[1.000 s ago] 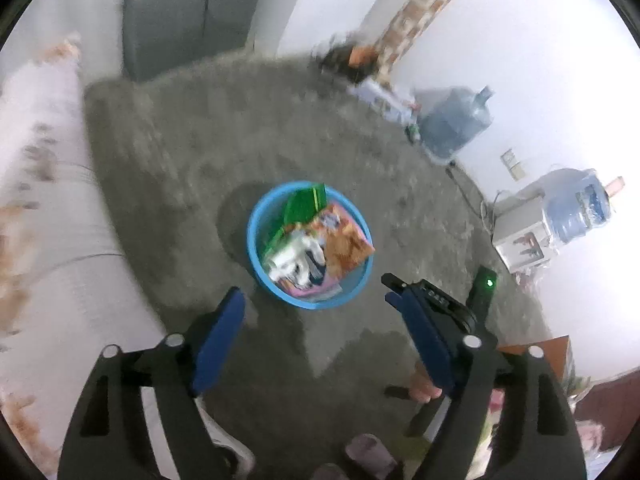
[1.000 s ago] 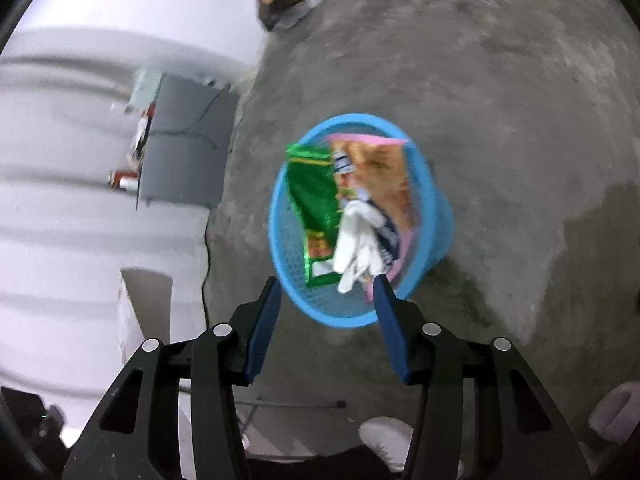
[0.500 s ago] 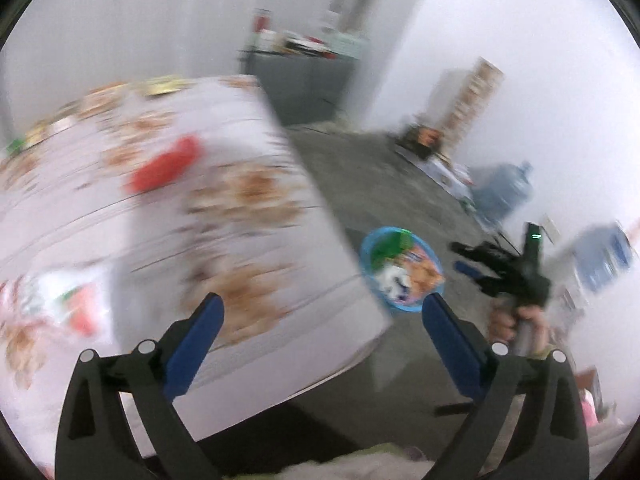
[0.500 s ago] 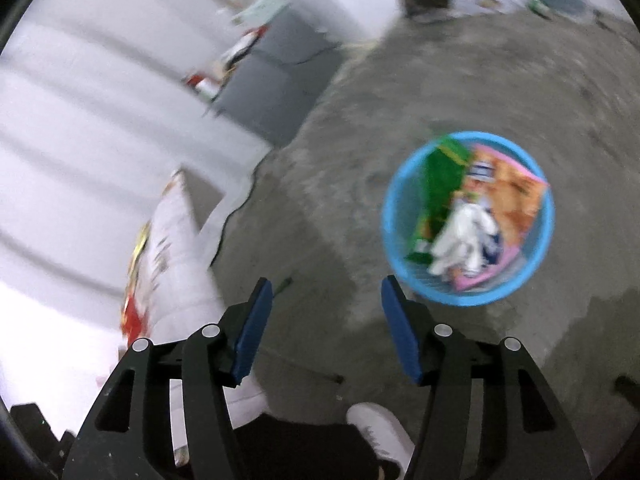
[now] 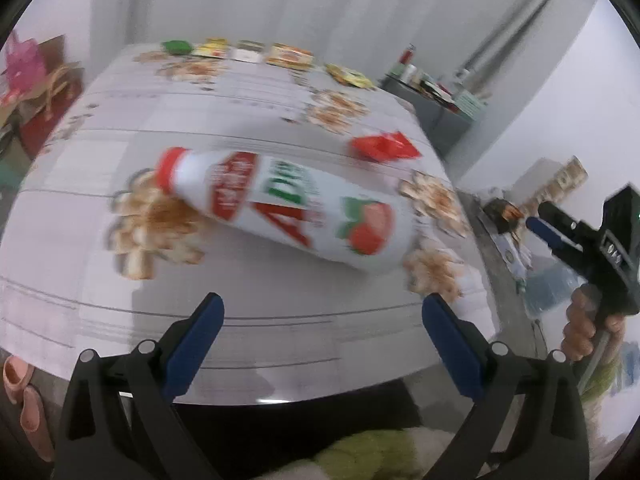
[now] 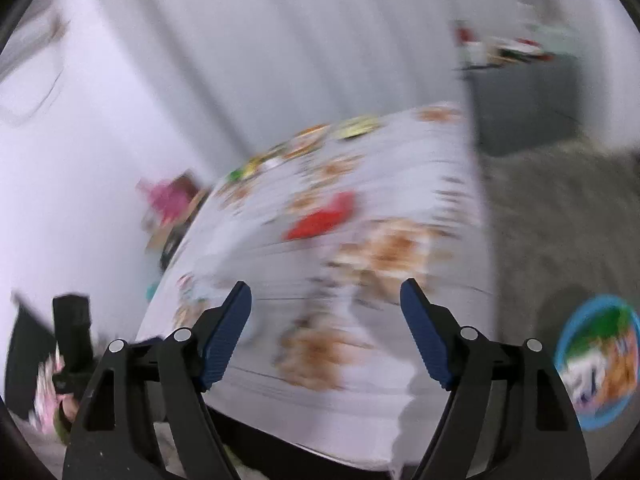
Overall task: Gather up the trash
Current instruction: 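Move both open tools back over the table toward the white bottle and red wrapper, then grasp the white AD bottle with the right tool while the left tool grasps the red wrapper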
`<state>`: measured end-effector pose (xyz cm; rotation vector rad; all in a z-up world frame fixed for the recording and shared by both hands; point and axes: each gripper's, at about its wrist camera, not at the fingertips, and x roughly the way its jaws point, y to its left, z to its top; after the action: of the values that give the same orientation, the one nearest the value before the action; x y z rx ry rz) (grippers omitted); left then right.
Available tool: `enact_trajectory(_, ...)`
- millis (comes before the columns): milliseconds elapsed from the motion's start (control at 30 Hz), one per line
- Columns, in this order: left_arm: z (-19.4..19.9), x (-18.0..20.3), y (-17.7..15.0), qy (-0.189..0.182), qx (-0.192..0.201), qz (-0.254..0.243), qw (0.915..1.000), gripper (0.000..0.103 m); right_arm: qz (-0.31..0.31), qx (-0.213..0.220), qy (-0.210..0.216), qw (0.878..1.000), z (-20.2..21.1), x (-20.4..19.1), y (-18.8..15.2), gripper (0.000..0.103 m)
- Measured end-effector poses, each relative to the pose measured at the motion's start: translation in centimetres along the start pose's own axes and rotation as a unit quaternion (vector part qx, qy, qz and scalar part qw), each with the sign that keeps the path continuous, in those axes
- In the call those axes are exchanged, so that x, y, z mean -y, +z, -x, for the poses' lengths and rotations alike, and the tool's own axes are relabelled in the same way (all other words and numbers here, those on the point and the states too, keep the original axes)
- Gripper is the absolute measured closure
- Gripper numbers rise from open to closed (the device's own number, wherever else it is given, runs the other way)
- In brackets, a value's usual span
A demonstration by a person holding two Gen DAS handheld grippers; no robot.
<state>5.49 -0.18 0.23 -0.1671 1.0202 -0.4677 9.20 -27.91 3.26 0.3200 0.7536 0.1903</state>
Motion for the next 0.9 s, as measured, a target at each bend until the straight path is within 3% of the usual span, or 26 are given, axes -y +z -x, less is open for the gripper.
enact_trajectory(200, 1.2, -4.0, -0.7, 0.031, 0.022, 0.038, 0.9986, 0.006, 0.124, -0.055, 0.013, 0.991, -6.0, -8.0, 2.6, 0.026)
enact_trajectory(400, 2.1, -7.8, -1.0, 0.052, 0.036, 0.086, 0.9943, 0.006, 0.251, -0.124, 0.025, 0.960, -11.8, -14.7, 2.4, 0.024)
enact_trajectory(667, 3.9, -11.4, -1.4, 0.074, 0.072, 0.129, 0.9863, 0.006, 0.297, -0.227, 0.001, 0.927, -18.8, -17.6, 1.1, 0.024)
enact_trajectory(900, 4.5, -13.3, -1.4, 0.079, 0.081, 0.152, 0.9819, 0.006, 0.326, -0.257, -0.006, 0.910, -20.1, -18.2, -0.6, 0.024)
